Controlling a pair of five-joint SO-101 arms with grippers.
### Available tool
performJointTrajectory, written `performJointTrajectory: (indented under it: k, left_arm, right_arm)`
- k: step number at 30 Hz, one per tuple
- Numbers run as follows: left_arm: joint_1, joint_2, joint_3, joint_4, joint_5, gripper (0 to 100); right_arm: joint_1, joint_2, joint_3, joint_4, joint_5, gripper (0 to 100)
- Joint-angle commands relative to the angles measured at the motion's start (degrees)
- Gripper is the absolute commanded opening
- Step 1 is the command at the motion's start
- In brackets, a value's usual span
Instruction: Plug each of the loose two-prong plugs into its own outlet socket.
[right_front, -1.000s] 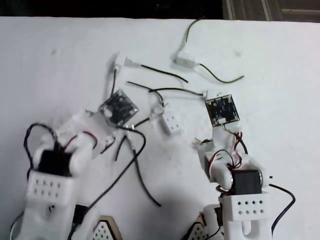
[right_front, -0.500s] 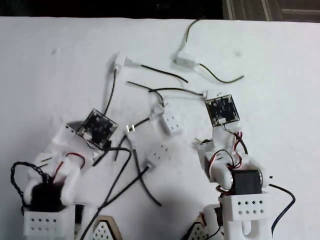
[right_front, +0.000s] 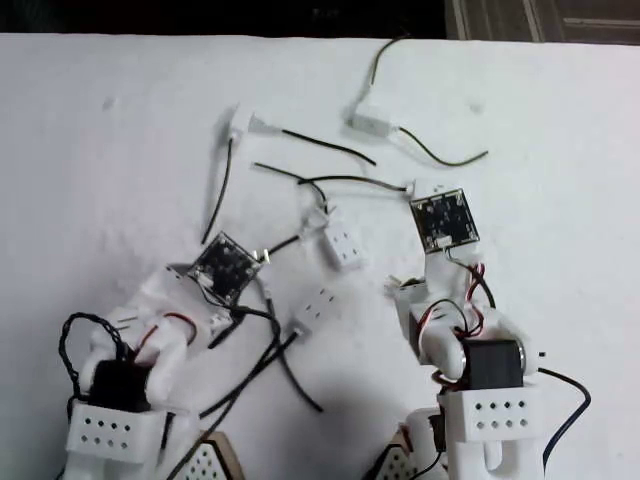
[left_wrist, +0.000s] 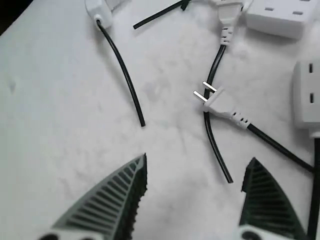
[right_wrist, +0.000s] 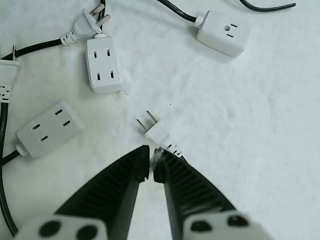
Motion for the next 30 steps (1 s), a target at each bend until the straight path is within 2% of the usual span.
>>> performJointTrajectory:
  k: [1,4,7,11,15,19,24,30]
  left_arm:
    - [1.54,-0.40,-0.62,-0.26,3.25,30]
    - [-2.68,-0.40,-2.90,0.62,6.07,30]
    - [-11.30,-0.75,-6.15,2.64,8.53,30]
    - [-23.25,-0.75,-6.77,2.99,14.33,30]
    - [-30.46,-0.75,-2.99,2.46,17.58,30]
    - [-31.43,-0.75,1.93,2.37,17.49,30]
    - [-33.63,-0.84,3.25,-0.18,17.76,30]
    - [-33.98,-0.84,4.40,-0.35,17.67,30]
  right_arm:
    - [0.48,-0.57,-0.26,-1.19,0.00,2.4]
    - [0.31,-0.57,-0.26,-1.10,-0.18,2.4]
    - [-1.27,-0.57,-0.62,-1.10,-0.44,2.5]
    - [-10.68,-0.48,-0.62,-1.98,-2.29,2.9]
    - [-20.62,0.57,-0.70,-4.53,-7.30,13.3]
    - [-29.67,10.15,-4.48,-6.11,-9.23,13.2]
    - [-35.82,27.82,-10.90,-13.93,-14.24,13.0]
    - [-37.85,49.45,-16.53,-29.23,-16.70,13.0]
